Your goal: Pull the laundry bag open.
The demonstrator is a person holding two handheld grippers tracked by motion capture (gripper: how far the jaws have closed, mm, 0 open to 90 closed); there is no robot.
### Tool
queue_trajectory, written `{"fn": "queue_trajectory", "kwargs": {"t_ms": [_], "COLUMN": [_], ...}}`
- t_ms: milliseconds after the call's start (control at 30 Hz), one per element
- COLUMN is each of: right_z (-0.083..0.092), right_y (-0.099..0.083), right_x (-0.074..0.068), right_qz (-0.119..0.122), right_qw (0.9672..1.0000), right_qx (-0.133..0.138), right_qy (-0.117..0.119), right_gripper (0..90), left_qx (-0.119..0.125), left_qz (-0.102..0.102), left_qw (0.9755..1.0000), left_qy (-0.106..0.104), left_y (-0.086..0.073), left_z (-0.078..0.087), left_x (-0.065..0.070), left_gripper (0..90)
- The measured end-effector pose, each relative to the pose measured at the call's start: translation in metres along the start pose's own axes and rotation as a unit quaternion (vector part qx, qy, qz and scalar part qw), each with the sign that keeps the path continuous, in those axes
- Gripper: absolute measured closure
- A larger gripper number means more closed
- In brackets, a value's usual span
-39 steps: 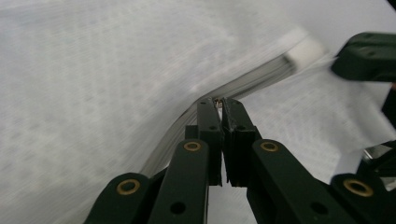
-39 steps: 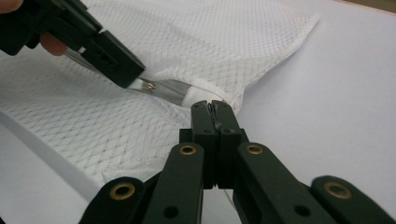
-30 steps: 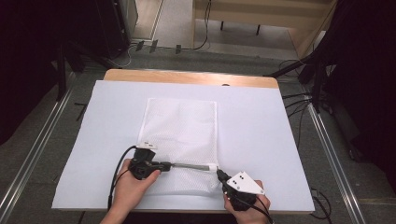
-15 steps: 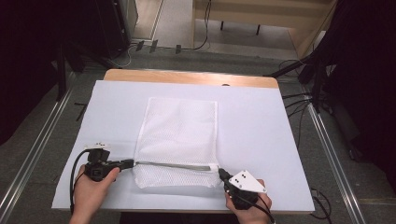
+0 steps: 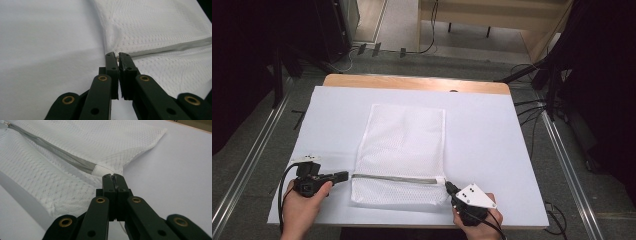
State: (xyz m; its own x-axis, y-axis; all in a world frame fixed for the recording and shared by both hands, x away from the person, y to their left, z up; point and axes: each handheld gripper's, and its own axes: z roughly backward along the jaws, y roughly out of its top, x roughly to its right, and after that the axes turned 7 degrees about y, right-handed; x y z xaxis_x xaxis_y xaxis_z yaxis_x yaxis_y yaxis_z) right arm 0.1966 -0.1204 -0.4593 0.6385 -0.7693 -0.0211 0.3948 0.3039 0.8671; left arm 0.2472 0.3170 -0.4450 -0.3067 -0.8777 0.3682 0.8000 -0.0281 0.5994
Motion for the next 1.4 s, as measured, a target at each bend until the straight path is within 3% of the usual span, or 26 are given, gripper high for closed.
{"fn": "queue_trajectory", "kwargs": {"t_ms": [67, 100, 133, 167, 300, 433, 533, 633, 733, 900, 1067, 1200, 1300, 1400], "right_z": [0.001, 0.001, 0.001, 0.001, 0.000, -0.003, -0.003, -0.002, 0.002, 0.008, 0.018, 0.030, 0.036, 0.041], "right_y": [-0.001, -0.001, -0.002, -0.002, -0.004, -0.009, -0.013, -0.014, -0.014, -0.014, -0.014, -0.015, -0.017, -0.020], "right_x": [-0.001, -0.002, -0.002, -0.003, -0.002, 0.005, 0.011, 0.021, 0.032, 0.046, 0.063, 0.080, 0.091, 0.103], "right_qz": [0.003, 0.007, 0.006, 0.004, -0.001, -0.018, -0.036, -0.052, -0.077, -0.087, -0.090, -0.101, -0.108, -0.115], "right_qw": [1.0000, 1.0000, 1.0000, 0.9999, 0.9999, 0.9996, 0.9993, 0.9983, 0.9967, 0.9958, 0.9949, 0.9930, 0.9921, 0.9913], "right_qx": [0.002, 0.004, 0.005, 0.007, 0.004, -0.001, -0.002, 0.000, 0.009, 0.027, 0.045, 0.058, 0.064, 0.063], "right_qy": [0.001, 0.001, 0.003, 0.011, 0.012, 0.021, 0.011, -0.026, -0.025, 0.001, 0.012, 0.016, 0.013, 0.003], "right_gripper": [90.0, 90.0, 90.0, 90.0, 90.0, 89.0, 71.0, 51.8, 44.7, 35.7, 32.4, 30.5, 29.3, 28.8], "left_qx": [0.029, 0.041, 0.056, 0.069, 0.093, 0.085, 0.085, 0.088, 0.093, 0.130, 0.152, 0.165, 0.173, 0.176], "left_qz": [0.002, 0.005, 0.004, 0.004, -0.007, -0.008, -0.005, -0.003, -0.016, -0.047, -0.051, -0.053, -0.065, -0.082], "left_qw": [0.9995, 0.9990, 0.9983, 0.9976, 0.9955, 0.9960, 0.9960, 0.9957, 0.9952, 0.9891, 0.9856, 0.9805, 0.9796, 0.9770], "left_qy": [-0.015, -0.016, -0.013, -0.003, 0.014, 0.024, 0.028, 0.029, 0.028, 0.051, 0.055, 0.092, 0.079, 0.088], "left_y": [-0.003, -0.003, -0.003, -0.003, -0.003, -0.005, -0.006, -0.007, -0.007, -0.008, -0.008, -0.009, -0.011, -0.012], "left_z": [0.002, 0.002, 0.003, 0.003, -0.001, -0.008, -0.010, -0.011, -0.012, -0.010, -0.006, 0.001, 0.006, 0.009], "left_x": [0.001, 0.002, 0.003, 0.006, 0.011, 0.010, 0.008, 0.008, 0.008, 0.012, 0.012, 0.011, 0.007, 0.005], "left_gripper": [87.4, 82.4, 72.7, 55.8, 46.8, 45.5, 45.2, 42.4, 36.9, 24.4, 13.8, 13.6, 13.3, 10.4]}}
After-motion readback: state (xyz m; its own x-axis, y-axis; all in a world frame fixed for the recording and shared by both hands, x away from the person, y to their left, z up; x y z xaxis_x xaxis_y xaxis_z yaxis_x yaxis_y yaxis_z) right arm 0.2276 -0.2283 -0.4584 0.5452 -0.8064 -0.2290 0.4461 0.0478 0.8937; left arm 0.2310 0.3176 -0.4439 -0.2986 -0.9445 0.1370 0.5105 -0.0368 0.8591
